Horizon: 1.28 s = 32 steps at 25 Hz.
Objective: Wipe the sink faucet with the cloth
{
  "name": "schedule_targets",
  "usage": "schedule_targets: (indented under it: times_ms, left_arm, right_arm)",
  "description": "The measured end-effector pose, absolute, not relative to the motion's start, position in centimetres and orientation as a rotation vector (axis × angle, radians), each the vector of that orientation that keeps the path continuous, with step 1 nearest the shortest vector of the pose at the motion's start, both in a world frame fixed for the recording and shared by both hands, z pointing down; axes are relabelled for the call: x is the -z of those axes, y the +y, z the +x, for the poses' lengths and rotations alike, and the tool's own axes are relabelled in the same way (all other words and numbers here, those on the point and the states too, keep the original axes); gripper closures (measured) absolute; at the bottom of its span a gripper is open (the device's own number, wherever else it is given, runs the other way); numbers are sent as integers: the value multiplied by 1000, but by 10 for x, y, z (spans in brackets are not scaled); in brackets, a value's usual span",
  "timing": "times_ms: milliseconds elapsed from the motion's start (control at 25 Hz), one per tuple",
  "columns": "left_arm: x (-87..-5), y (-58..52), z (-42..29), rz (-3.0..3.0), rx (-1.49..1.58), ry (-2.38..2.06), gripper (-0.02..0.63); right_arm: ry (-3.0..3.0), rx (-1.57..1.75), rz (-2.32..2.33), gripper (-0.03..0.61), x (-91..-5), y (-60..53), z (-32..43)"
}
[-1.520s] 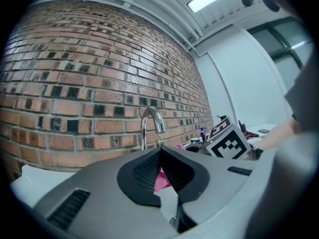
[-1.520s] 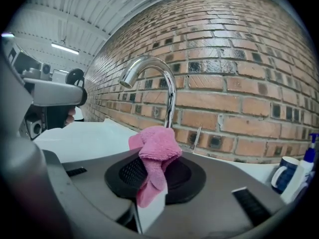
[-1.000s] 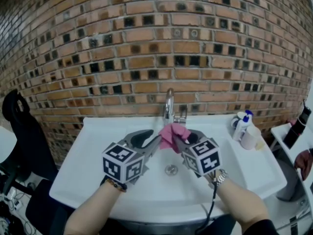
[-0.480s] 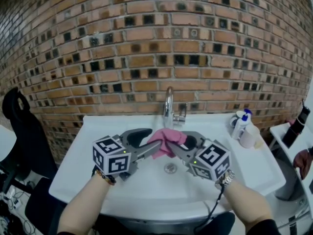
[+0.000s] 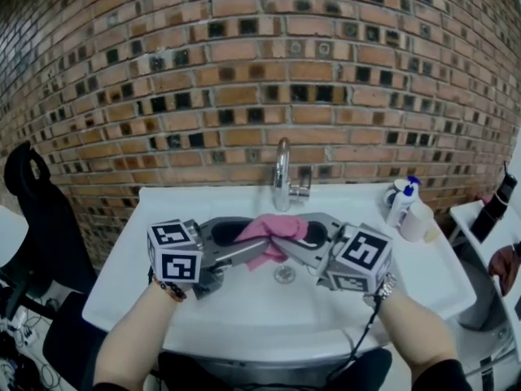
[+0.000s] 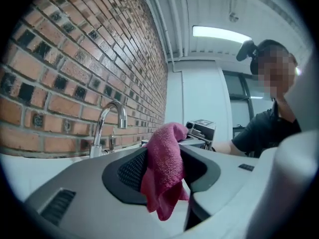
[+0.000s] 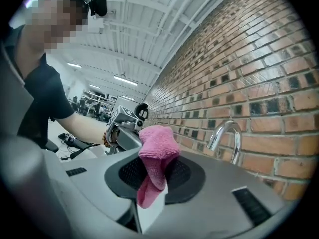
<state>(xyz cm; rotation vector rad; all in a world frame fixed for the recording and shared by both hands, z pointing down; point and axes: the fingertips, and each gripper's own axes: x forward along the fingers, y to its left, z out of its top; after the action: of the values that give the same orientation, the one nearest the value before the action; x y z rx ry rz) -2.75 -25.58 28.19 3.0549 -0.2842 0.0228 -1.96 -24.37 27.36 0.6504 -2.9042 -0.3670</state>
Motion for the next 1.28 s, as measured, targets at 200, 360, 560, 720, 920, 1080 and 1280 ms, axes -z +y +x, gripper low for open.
schedule_targets:
  times_ms: [200,360,560,720,920,1080,1280]
  left_arm:
    - [-277,-249,-25,3099,-29,-256,526]
    - [-273,-254,-27,3144,-60,-362,546]
    - [-261,-266,-33,3188,-61,-578,552]
    - [-247,-275,-40,3207,-22,-749,554]
    - [-232,-290,-50,3200,13,-956,554]
    - [-219,-303,-57,3179,38,-1089,554]
    - [-211,-321,-55,3164,49,-1182,554]
  right_arm:
    - [-2941,352,607,495,-266,-243,-20]
    - [-2927,359,667,485,-262,-248,-21]
    - [-2880,403,843,469,-254,-259,-23]
    - [-2871,419,951,445,-243,-265,-20]
    - [-2886,422,1066,440,-233,-271,-12]
    - [-2898,425,1156,440,-226,-276,-2]
    - [-2912,428,1289,440,-216,-282,13]
